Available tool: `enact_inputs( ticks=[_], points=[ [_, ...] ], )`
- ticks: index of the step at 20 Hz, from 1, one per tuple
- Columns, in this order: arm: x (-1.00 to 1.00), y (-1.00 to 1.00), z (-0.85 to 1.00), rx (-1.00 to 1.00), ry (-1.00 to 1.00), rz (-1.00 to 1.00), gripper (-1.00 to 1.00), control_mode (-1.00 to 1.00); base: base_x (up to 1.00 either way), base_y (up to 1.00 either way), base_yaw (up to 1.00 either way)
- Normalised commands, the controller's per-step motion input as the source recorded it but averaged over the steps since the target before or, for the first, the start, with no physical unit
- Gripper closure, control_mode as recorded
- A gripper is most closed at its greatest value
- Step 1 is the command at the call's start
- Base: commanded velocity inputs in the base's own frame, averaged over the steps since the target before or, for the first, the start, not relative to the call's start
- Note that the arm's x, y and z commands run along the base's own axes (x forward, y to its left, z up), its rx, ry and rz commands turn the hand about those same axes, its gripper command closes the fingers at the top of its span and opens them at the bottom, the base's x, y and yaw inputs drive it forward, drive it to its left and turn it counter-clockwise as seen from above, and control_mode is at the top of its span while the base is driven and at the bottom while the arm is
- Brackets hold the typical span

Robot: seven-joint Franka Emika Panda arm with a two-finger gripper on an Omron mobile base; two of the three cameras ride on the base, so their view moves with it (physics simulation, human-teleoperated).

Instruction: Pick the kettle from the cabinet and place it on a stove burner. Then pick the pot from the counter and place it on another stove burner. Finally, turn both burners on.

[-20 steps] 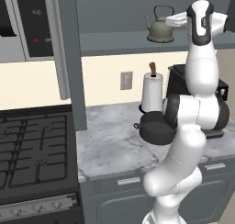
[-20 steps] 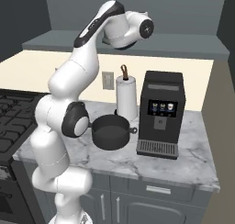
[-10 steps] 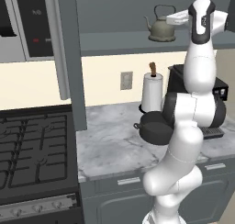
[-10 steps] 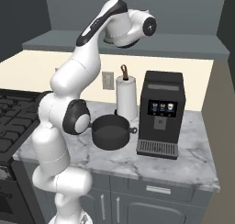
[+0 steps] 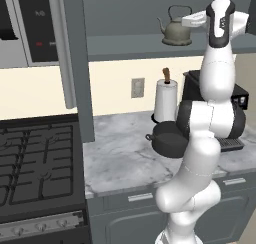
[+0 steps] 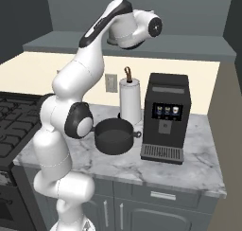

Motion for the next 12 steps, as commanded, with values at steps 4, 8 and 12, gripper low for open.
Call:
enact_inputs(
  ticks=[4, 8, 12],
  points=[
    [-0.02, 0.0, 0.0, 0.0, 0.0, 0.0, 1.0, -1.0, 0.0, 0.0, 0.0],
    [-0.2, 0.0, 0.0, 0.0, -0.01, 0.0, 1.0, -1.0, 0.0, 0.0, 0.0],
    [-0.31, 0.0, 0.0, 0.0, -0.03, 0.0, 1.0, -1.0, 0.0, 0.0, 0.0]
  ],
)
